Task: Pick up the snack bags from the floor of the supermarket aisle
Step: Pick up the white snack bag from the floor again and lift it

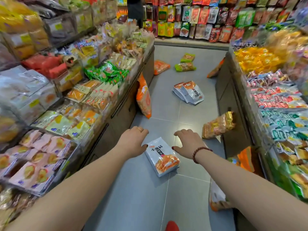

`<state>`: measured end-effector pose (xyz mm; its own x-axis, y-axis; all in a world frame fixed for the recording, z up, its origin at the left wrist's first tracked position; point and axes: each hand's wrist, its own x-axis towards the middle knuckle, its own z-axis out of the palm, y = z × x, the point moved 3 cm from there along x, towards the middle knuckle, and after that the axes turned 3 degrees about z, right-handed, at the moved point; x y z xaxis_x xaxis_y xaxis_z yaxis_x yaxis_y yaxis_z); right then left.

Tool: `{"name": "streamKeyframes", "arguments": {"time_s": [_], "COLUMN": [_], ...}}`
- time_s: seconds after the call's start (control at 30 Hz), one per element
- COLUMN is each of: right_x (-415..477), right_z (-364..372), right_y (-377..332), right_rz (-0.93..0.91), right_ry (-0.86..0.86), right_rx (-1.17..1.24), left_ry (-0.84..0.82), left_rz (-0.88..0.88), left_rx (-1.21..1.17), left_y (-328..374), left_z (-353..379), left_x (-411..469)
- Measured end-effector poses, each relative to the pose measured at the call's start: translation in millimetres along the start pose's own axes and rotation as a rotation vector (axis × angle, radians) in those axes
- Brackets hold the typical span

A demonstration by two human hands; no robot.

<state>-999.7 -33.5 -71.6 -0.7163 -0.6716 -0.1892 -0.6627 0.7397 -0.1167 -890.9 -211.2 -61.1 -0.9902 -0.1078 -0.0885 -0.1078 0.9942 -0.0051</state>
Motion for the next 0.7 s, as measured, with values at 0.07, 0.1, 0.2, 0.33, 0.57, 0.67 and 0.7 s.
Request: {"name": "streamKeyframes", "arguments": {"time_s": [0.07,0.1,0.2,0.33,0.57,0.67,0.7], "right_x": [27.5,40.4,75.5,129.6,235.7,273.8,284.7], "right_z": [-2.7,-4.8,-6.0,-3.0,11.2,25.9,32.1], "right_y": [20.2,29.8,52.1,73.6,93.2,100.1,102.4], "right_rz": [-0.006,-0.003,0.014,0.004,-0.005,-0.011,-0.012], "right_ry": [-0.013,-0.016,-0.034,-0.062,-0.133,-0.176,-0.190], "right_rx": [-0.007,-0.010,0.011,0.002,-0.007,0.017,0.034], "left_ry": [0.011,0.013,-0.038,-0.069,-0.102,-0.166,-0.191], "left_rz": [-0.028,-0.038,-0.042,-0.052,-0.124,-0.185,-0.213], "left_rx": [-0.034,-0.062,-0.085,-0.092,-0.194,-0.257,-0.277], "left_y": [0.5,0.3,-4.8,-23.2,-70.8,-89.4,-94.6], "left_z": [0.6,1.4,11.3,25.9,59.9,84.8,94.7], "left_x": [28.3,40.9,75.0,125.9,218.4,242.4,248.2]}}
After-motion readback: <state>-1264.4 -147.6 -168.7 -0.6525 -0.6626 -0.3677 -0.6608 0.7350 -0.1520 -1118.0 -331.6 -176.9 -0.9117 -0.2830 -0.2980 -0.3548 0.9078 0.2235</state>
